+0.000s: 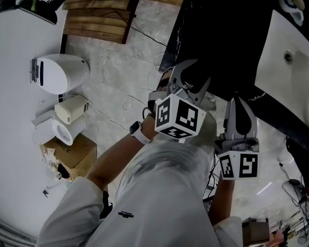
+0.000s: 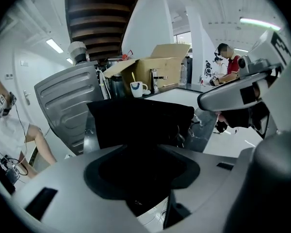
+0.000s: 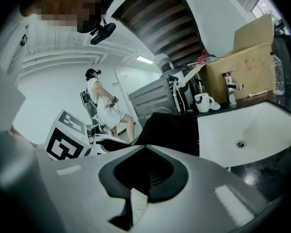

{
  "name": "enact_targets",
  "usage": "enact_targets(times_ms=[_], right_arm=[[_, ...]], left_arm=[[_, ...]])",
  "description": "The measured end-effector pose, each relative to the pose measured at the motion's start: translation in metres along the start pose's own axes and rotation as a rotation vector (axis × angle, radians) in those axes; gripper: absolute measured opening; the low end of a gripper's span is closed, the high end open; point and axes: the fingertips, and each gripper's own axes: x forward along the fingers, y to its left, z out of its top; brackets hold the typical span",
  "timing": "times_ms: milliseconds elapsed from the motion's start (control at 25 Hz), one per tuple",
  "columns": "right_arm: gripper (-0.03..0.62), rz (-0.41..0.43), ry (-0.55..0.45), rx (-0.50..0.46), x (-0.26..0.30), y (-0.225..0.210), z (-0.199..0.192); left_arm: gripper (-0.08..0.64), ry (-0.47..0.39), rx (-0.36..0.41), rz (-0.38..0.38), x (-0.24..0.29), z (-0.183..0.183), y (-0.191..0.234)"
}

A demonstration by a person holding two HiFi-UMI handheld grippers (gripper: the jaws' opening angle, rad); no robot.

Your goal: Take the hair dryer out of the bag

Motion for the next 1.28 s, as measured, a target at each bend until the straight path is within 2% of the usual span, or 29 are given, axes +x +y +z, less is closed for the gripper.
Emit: enact_targets(times_ms=[120, 280, 320, 600, 760, 880, 1080, 1280], right_arm=[[0.012, -0.003, 0.004, 0.001, 0.002, -0.002, -0.003], [0.012, -0.001, 0.008, 0.001, 0.005, -0.002, -0.006], [0.012, 0.000, 0.009, -0.001, 0.005, -0.002, -0.006], [0.012, 0.009, 0.028, -0.025, 0.008, 0.004, -0.010], [0.012, 0.002, 0.043, -0.034, 0.009, 0.004, -0.013], [0.080, 0.010, 0.063, -0.042, 0.012, 0.006, -0.013], [0.142, 0.023, 0.090, -0.034, 0.022, 0.006, -0.015], [0.215, 0.006, 0.096, -0.018, 0.030, 0.007, -0.010]], left_arm=[[0.183, 0.008, 0.024, 0.017, 0.005, -0.001, 0.003], [0.044, -0.009, -0.019, 0.037, 0.005, 0.004, 0.010], [0.032, -0.013, -0.042, 0.032, 0.005, 0.005, 0.012], [0.023, -0.030, -0.158, -0.035, -0.003, 0.018, 0.013], [0.021, -0.041, -0.196, -0.054, -0.008, 0.024, 0.012], [0.021, -0.047, -0.217, -0.065, -0.011, 0.027, 0.013], [0.020, -0.069, -0.275, -0.093, -0.016, 0.039, 0.016], [0.020, -0.090, -0.291, -0.105, -0.021, 0.051, 0.023]])
